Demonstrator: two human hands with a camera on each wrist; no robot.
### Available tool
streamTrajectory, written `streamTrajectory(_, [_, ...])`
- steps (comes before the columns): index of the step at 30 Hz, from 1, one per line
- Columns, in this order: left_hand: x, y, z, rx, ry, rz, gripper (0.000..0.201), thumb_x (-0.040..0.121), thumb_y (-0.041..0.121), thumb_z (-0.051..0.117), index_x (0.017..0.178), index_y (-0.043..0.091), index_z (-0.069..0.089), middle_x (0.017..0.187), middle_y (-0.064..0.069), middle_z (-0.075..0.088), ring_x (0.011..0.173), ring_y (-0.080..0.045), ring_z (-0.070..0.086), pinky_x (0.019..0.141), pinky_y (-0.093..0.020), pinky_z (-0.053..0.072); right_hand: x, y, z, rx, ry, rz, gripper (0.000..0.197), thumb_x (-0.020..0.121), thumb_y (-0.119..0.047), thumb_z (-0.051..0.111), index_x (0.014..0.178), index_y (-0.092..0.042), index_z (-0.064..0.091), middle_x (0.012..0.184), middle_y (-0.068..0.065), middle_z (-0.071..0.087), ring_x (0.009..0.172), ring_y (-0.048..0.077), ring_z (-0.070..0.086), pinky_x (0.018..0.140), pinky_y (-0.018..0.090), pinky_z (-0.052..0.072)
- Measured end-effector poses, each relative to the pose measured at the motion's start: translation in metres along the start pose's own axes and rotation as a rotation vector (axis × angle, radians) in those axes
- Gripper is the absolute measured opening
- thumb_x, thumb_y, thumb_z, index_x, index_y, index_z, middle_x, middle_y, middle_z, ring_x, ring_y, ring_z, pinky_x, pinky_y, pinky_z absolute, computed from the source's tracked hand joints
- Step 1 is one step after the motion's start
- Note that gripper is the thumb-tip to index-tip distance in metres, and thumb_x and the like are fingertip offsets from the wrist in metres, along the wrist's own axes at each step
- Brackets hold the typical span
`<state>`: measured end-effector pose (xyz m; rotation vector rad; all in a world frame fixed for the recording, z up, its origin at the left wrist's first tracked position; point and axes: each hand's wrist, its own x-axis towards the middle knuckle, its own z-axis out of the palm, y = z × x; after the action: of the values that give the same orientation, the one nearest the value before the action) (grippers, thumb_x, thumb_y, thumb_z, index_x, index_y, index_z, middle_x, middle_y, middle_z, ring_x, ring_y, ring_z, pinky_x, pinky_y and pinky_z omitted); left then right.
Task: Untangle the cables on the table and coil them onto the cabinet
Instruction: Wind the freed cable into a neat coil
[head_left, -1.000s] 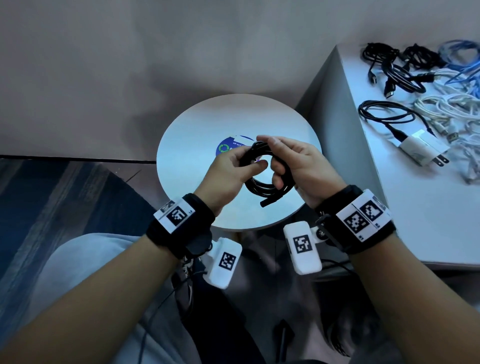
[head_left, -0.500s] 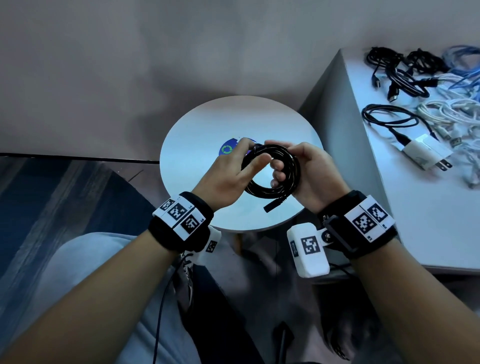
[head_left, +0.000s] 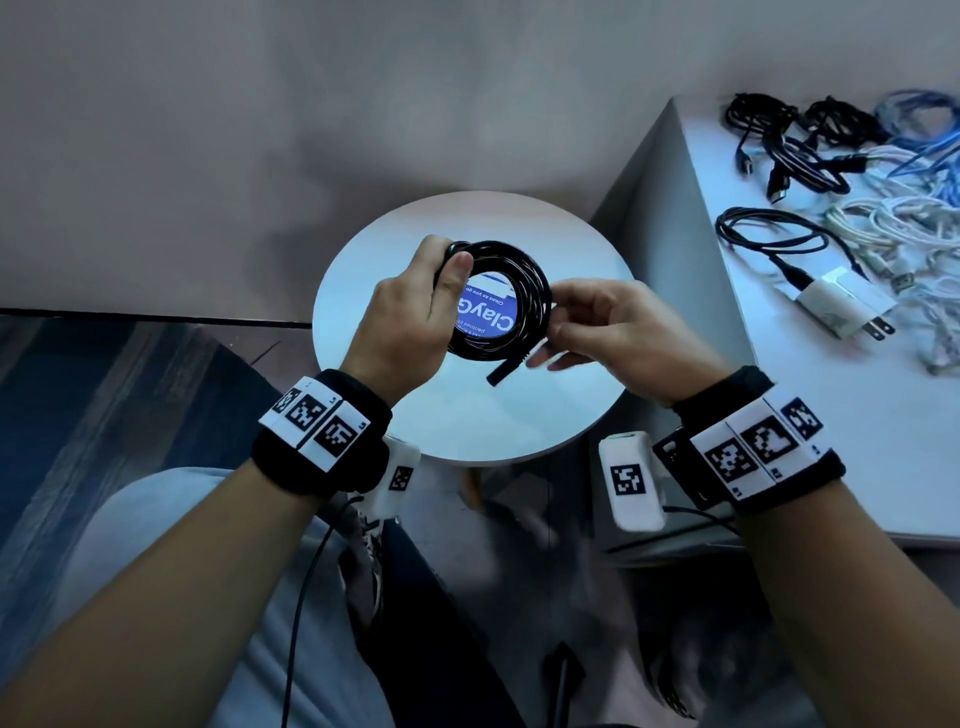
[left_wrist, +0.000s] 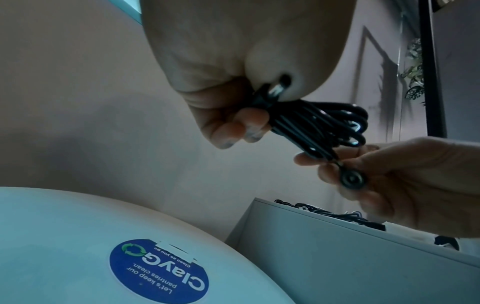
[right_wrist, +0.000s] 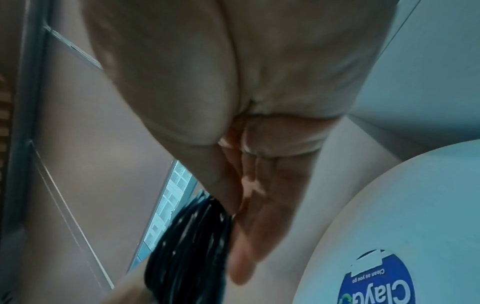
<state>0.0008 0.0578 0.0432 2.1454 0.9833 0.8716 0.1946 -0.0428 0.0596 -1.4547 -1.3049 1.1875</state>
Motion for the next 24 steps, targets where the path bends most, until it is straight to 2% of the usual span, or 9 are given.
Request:
streamTrajectory(3, [0.0,0.002,0.0,-0.004,0.021,0.014,0.031,0.109,0.035,0.036,0.104,0.009,0.052,0.066,-0.013,0.059,0.059,-0.024,0.052,0.059,-0.04,0.04,-0.002,-0.002,0.005,-0.057,-0.012,0.024,0.016,0.097,0.003,0.055,0.1,-0.006,0.067,0.085,0.01,0.074,0.073,0.022,0.072,0.064,0.031,0.055])
streamTrajectory(7, [-0.001,0.003,0.0,0.001,0.058,0.021,0.029,0.109,0.033,0.036,0.102,0.009,0.051,0.063,-0.009,0.056,0.057,-0.023,0.05,0.057,-0.038,0.04,-0.003,-0.003,0.005,0.147,-0.048,0.1,0.022,0.096,0.001,0.053,0.114,0.004,0.064,0.098,0.012,0.073,0.079,0.029,0.068,0.066,0.036,0.057])
streamTrajectory(11, [0.0,0.002,0.0,0.025,0.08,0.013,0.026,0.109,0.031,0.038,0.1,0.01,0.049,0.056,0.003,0.047,0.052,-0.016,0.047,0.052,-0.029,0.036,-0.003,-0.001,0.008,0.248,-0.062,0.1,0.018,0.1,-0.006,0.053,0.111,-0.001,0.067,0.095,0.012,0.074,0.075,0.028,0.067,0.066,0.033,0.058])
streamTrajectory(13, [0.0,0.0,0.0,0.03,0.085,0.002,0.023,0.109,0.031,0.038,0.097,0.013,0.048,0.055,0.005,0.044,0.051,-0.015,0.045,0.05,-0.028,0.034,0.0,0.001,0.011,0.224,0.023,0.089,0.015,0.1,-0.005,0.054,0.105,-0.005,0.068,0.086,0.011,0.075,0.068,0.023,0.07,0.065,0.028,0.059])
streamTrajectory(15, [0.001,-0.001,0.0,0.018,0.078,-0.01,0.024,0.11,0.032,0.038,0.097,0.014,0.047,0.056,0.001,0.048,0.053,-0.018,0.046,0.053,-0.032,0.036,0.006,0.005,0.009,0.195,0.177,0.082,0.012,0.099,-0.002,0.055,0.1,-0.005,0.067,0.077,0.009,0.074,0.062,0.02,0.071,0.064,0.027,0.06])
streamTrajectory(17, [0.0,0.001,0.002,-0.006,0.051,0.0,0.026,0.11,0.033,0.037,0.098,0.013,0.048,0.061,-0.007,0.054,0.056,-0.022,0.048,0.056,-0.037,0.039,0.011,0.012,0.006,0.148,0.325,0.062,0.011,0.098,-0.002,0.059,0.092,-0.008,0.067,0.075,0.008,0.072,0.064,0.019,0.072,0.067,0.028,0.06])
streamTrajectory(19, [-0.004,0.006,0.006,-0.042,0.013,0.021,0.027,0.109,0.032,0.037,0.099,0.01,0.049,0.065,-0.011,0.057,0.058,-0.024,0.049,0.058,-0.037,0.04,0.013,0.017,0.009,0.177,0.402,0.076,0.013,0.096,-0.003,0.062,0.086,-0.01,0.067,0.077,0.009,0.071,0.067,0.017,0.072,0.07,0.028,0.058])
streamTrajectory(22, [-0.008,0.012,0.014,-0.063,-0.012,0.046,0.027,0.109,0.031,0.038,0.101,0.008,0.051,0.064,-0.011,0.056,0.057,-0.025,0.049,0.057,-0.038,0.041,0.011,0.017,0.02,0.449,0.311,0.178,0.01,0.097,-0.004,0.059,0.091,-0.007,0.067,0.083,0.012,0.074,0.07,0.021,0.073,0.065,0.025,0.057])
streamTrajectory(24, [-0.008,0.01,0.016,-0.049,0.002,0.051,0.025,0.109,0.03,0.039,0.101,0.01,0.051,0.059,-0.002,0.053,0.054,-0.022,0.049,0.054,-0.036,0.04,0.009,0.013,0.026,0.663,0.233,0.258,0.017,0.099,-0.006,0.051,0.101,-0.006,0.067,0.082,0.008,0.075,0.071,0.017,0.073,0.067,0.025,0.06])
